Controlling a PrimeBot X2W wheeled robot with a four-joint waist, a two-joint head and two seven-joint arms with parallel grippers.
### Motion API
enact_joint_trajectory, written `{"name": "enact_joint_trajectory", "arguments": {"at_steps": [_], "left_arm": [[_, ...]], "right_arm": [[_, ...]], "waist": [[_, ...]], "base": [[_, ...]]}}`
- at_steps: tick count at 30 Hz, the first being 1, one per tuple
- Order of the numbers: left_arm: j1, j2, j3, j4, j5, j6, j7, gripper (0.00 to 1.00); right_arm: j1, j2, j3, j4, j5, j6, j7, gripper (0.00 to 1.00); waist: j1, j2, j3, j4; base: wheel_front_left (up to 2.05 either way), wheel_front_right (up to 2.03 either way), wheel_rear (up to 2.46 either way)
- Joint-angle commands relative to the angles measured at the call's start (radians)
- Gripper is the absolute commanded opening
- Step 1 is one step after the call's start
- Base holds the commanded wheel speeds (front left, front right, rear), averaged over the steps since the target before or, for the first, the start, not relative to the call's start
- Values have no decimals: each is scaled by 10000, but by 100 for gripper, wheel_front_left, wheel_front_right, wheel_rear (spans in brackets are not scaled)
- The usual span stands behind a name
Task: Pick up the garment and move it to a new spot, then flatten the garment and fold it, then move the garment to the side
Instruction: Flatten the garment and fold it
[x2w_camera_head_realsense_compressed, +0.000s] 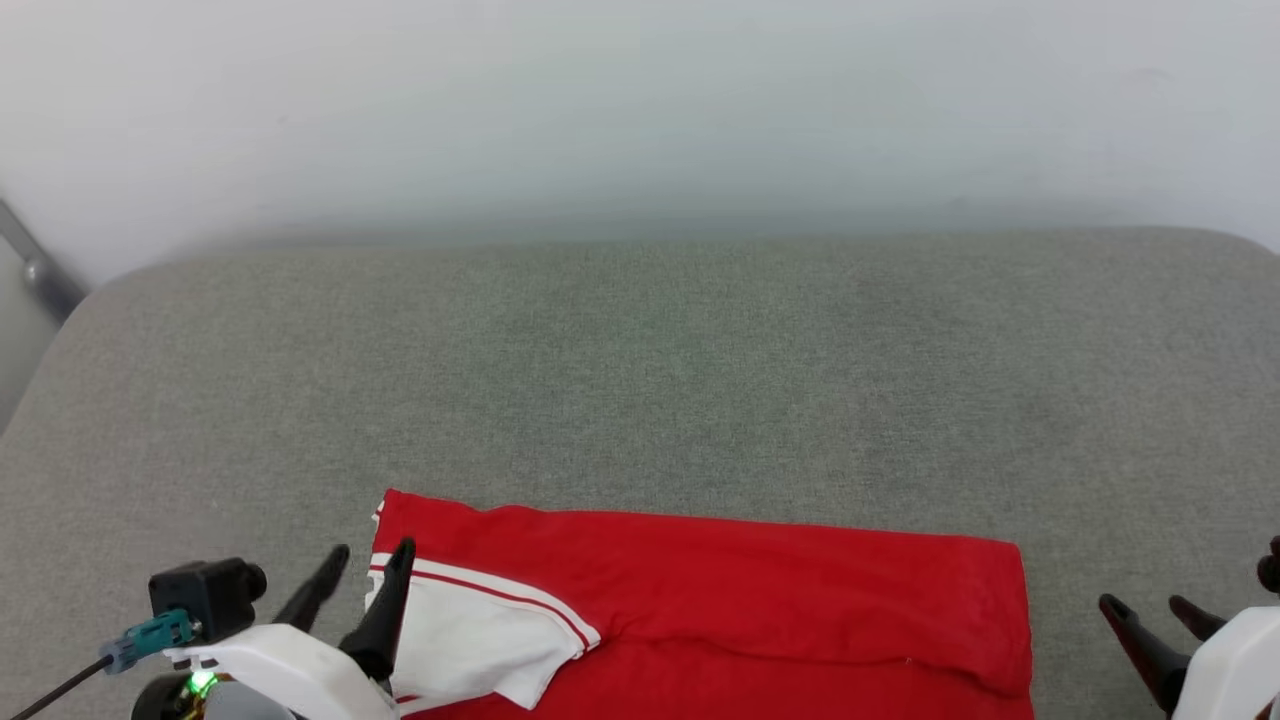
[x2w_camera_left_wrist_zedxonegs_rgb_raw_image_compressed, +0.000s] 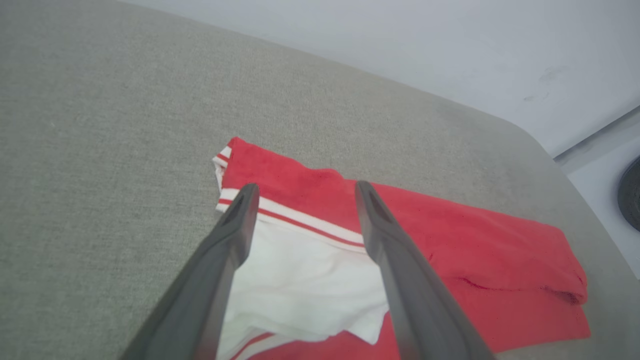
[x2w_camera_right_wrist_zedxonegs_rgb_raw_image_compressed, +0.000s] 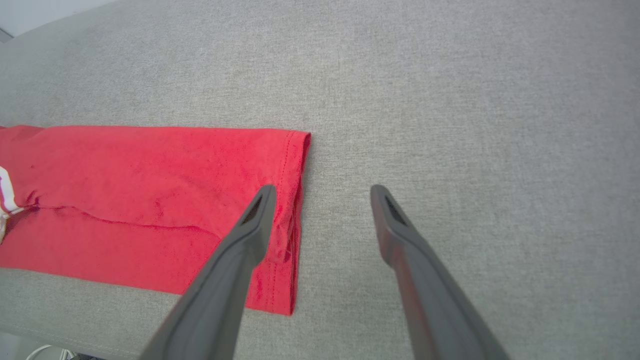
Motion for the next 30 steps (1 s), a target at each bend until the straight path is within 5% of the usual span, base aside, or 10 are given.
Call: {"name": "enact_joint_trajectory", "arguments": {"at_steps": [1, 9, 25, 26, 27, 30], "left_arm": [[-195, -55, 21, -169, 381, 170, -370, 100], [-938, -603, -91, -528, 2151, 449, -2683, 100], [-1767, -1077, -214, -243, 3210, 212, -3214, 100], [-1789, -1076, -204, -236, 3232, 207, -3223, 100], [-1795, -1095, -188, -219, 3232, 223, -3229, 100], [-1773, -1081, -162, -142, 3283, 207, -3230, 100]], "right_arm": [[34, -40, -171, -153, -32, -4, 338, 100], [-462, -24, -189, 210, -115, -4, 1853, 100], [-1047, 990, 150, 2383, 231, -4, 2366, 100], [-1074, 1009, 237, 2497, 309, -4, 2372, 47], [-1099, 1019, 328, 2583, 385, -3, 2349, 6], [-1231, 918, 456, 2657, 546, -3, 2255, 0]], "waist": [[1, 0, -105, -17], [1, 0, 384, 597], [1, 0, 1365, 1447], [1, 0, 1355, 1434], [1, 0, 1334, 1412], [1, 0, 1216, 1337]], "base": [[0, 0, 0], [0, 0, 0], [0, 0, 0], [0, 0, 0], [0, 0, 0], [0, 0, 0]]}}
